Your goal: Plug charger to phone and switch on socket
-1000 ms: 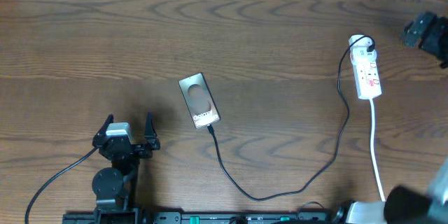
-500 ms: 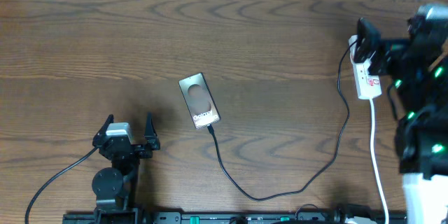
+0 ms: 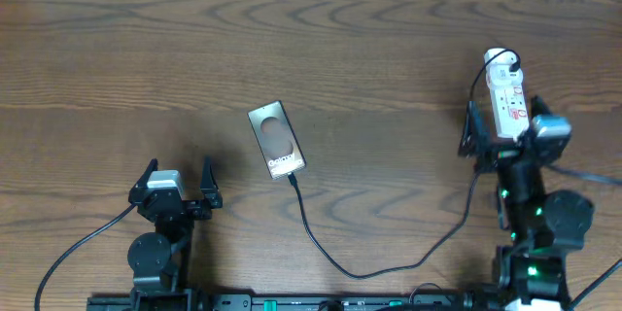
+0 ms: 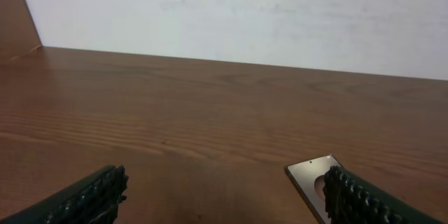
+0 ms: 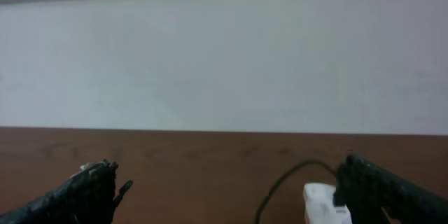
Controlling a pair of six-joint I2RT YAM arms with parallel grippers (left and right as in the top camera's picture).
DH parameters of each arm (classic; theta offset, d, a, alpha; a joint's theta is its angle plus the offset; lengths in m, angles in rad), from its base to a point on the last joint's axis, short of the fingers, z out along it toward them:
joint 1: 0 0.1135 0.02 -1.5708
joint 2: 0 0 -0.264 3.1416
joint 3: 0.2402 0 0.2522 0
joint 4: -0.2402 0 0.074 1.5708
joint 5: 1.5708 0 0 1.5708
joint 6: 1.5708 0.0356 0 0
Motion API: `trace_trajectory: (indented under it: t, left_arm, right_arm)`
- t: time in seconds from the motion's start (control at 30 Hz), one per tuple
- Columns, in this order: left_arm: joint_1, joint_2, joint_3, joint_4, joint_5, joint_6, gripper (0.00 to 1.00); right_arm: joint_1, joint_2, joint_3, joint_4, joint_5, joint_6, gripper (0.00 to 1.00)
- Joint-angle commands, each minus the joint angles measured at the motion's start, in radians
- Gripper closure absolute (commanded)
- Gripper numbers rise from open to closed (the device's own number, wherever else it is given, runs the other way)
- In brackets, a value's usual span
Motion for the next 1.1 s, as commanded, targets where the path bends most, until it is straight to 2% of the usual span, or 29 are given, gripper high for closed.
trace_trajectory:
  t: [0.0,0.43,0.9,1.07]
  left_arm:
    - [-0.003,-0.006,-0.015,-0.037,0.017,0.002,0.08]
    - [-0.003,-0.006,-0.015,-0.037,0.017,0.002,0.08]
    - [-0.003,-0.006,-0.015,-0.036,0.017,0.002,0.08]
    - [-0.003,-0.006,-0.015,-0.037,0.017,0.002,0.08]
  right_arm:
    - [0.004,-0.084,-0.074,0.007,-0.003,-0.005,0.01]
    - [0.031,-0.367,-0.312,0.007,0.005,-0.002,0.01]
    - [0.037,-0.543,-0.314,-0.288,0.031,-0.005,0.01]
    - [0.054,-0.559,-0.314,-0.337,0.035,-0.031,0.01]
